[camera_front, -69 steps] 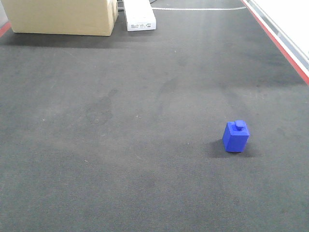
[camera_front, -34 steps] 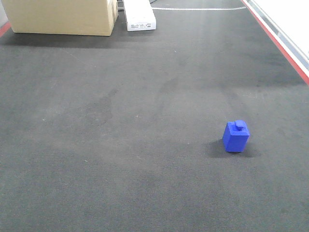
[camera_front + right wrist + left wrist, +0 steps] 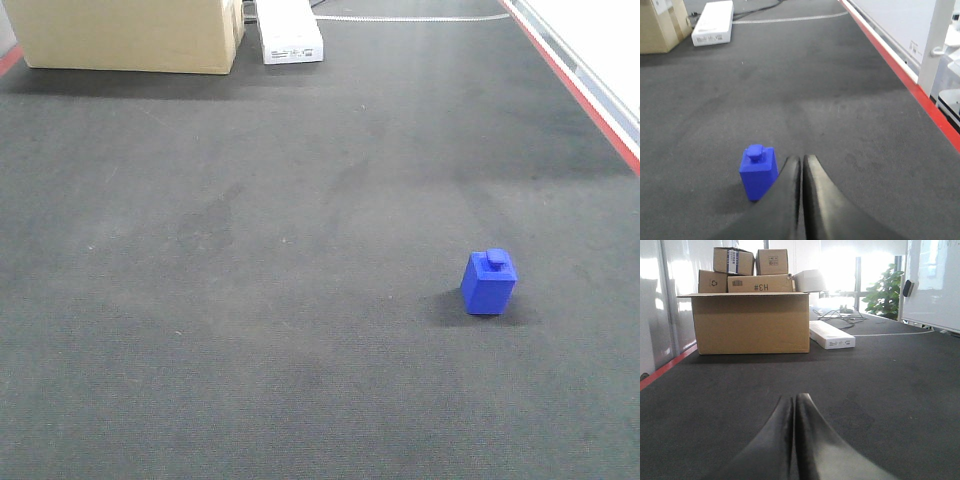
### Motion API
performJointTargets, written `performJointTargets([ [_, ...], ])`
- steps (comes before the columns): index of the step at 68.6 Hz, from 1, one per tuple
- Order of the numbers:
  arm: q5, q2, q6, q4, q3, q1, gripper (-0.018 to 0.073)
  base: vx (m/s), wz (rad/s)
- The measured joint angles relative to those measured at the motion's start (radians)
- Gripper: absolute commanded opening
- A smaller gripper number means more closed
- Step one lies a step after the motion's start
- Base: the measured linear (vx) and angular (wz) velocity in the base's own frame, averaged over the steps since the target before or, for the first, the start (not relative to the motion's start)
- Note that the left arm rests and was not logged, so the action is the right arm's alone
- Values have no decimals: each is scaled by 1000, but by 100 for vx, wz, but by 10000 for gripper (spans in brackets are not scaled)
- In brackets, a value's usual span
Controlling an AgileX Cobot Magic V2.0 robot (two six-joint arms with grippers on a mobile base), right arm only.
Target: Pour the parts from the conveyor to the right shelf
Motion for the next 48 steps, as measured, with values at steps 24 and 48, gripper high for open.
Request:
performJointTargets([
  [24,113,49,-6,-73,-50,58,226,0,0],
  [48,218,246,-8,-73,-179,146,565,0,0],
])
